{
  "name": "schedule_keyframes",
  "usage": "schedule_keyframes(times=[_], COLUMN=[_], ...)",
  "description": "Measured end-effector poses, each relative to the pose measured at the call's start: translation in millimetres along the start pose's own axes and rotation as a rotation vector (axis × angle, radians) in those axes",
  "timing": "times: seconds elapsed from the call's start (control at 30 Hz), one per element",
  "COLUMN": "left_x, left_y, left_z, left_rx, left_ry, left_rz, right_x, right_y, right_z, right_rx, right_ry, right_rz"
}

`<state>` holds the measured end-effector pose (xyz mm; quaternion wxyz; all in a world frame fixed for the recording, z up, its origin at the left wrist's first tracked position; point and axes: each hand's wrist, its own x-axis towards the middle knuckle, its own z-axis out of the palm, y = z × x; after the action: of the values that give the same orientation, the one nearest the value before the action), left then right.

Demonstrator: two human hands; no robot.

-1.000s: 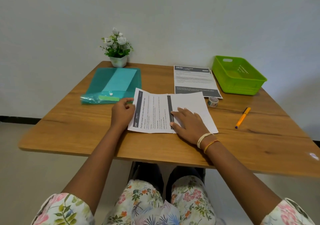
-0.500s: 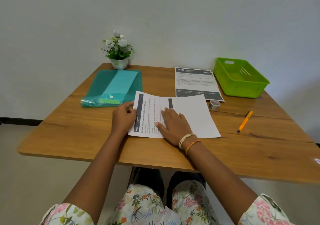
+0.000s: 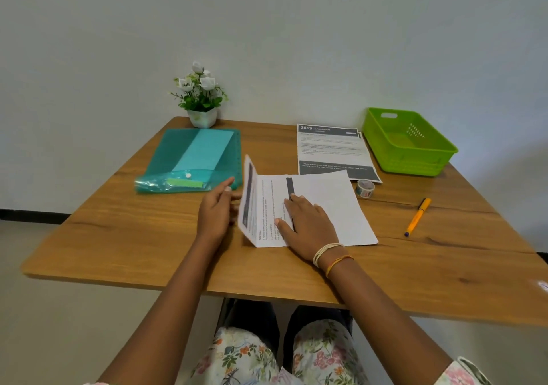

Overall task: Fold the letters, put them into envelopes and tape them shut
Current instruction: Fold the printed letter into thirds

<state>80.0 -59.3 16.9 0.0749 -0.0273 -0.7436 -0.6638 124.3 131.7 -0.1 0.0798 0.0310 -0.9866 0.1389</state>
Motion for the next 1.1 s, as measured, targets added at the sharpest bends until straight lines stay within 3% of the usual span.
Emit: schedule_keyframes(times=[0.1, 0.23, 0.4, 0.47, 0.57, 0.67, 0.83, 1.0, 1.1], left_x=[-11, -15, -15, -17, -19, -19, -20, -19, -17], left_y=[2, -5, -11, -11, -12, -11, -9, -6, -2], left_z=[18, 23, 26, 28, 29, 29, 29, 29, 28], left_rx=[0.104, 0.436, 0.754, 0.846, 0.949, 0.992, 0.991, 0.960, 0.870], left_ry=[-0.074, -0.130, -0.162, -0.142, -0.156, -0.182, -0.184, -0.180, -0.198], left_rz=[0.061, 0.203, 0.317, 0.352, 0.354, 0.319, 0.271, 0.219, 0.129], right_x=[0, -1, -6, -11, -21, -27, -23, -25, -27], right_y=[1, 1, -1, -4, -11, -14, -12, -17, -19], right_z=[-2, -6, -14, -15, -14, -10, -12, -14, -13], right_rx=[0.019, 0.054, 0.413, 0.444, 0.393, 0.253, 0.150, 0.042, 0.043], right_ry=[0.012, 0.030, 0.195, 0.258, 0.149, -0.044, -0.063, 0.099, 0.177], right_rz=[-0.007, -0.038, 0.077, 0.083, -0.049, -0.141, -0.192, -0.417, -0.426])
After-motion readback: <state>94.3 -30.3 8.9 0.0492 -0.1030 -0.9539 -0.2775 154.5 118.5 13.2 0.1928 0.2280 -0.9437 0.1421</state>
